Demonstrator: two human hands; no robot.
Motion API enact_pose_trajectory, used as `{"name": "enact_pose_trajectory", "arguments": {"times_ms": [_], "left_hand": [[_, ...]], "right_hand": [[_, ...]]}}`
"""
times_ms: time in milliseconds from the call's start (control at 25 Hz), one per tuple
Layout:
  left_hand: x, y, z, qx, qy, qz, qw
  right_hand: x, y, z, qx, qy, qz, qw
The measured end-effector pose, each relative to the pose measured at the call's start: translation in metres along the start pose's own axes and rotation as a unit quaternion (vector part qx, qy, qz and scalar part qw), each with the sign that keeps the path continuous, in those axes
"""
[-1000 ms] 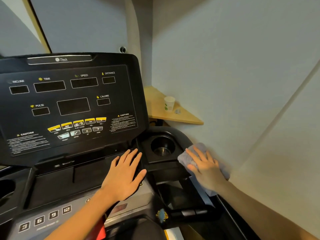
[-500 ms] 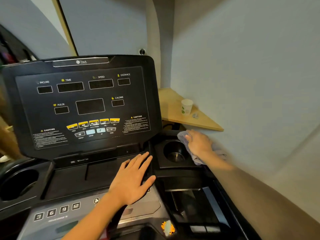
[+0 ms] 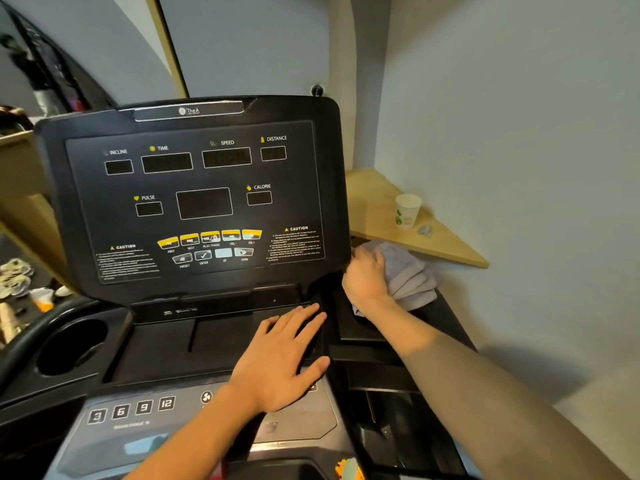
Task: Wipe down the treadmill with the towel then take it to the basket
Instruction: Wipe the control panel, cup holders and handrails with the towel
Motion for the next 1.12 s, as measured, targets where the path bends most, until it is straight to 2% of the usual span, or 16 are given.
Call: {"name": "enact_pose_trajectory", "arguments": {"times_ms": [160,280,400,560,920,1120], "left_hand": [[0.0,0.001,0.0,0.004,-0.005,-0.003,1.0],[0.0,0.0,0.0,0.006,-0.004,-0.005,1.0],[0.0,0.0,0.0,0.008,-0.001,-0.008,1.0],[0.0,0.0,0.001,0.011,0.001,-0.007,1.0],[-0.001,-0.002,-0.001,0.019,-0.006,-0.009,1.0],[-0.001,-0.003,0.0,0.026,-0.004,-0.01,1.0]], "right_hand": [[0.022,-0.015,0.01,0.013,-0.014,-0.076,0.997],[0.04,-0.04,-0.002,-0.038,0.038,-0.123,0.991],[0.034,-0.049,0.0,0.048,0.09,-0.069,0.992],[0.024,-0.055,0.003,0.133,0.086,-0.064,0.985],[0.018,-0.104,-0.011,0.179,0.11,-0.102,0.972],[0.013,-0.117,-0.026,0.204,0.062,-0.152,0.965]]}}
Point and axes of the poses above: each hand's wrist, its own y-axis towards the middle knuckle, its own z-axis out of the palm, x = y × z, the point moved 9 cm from there along y, towards the middle knuckle, and after that the axes turned 12 degrees about -z, right-handed, at the moved point
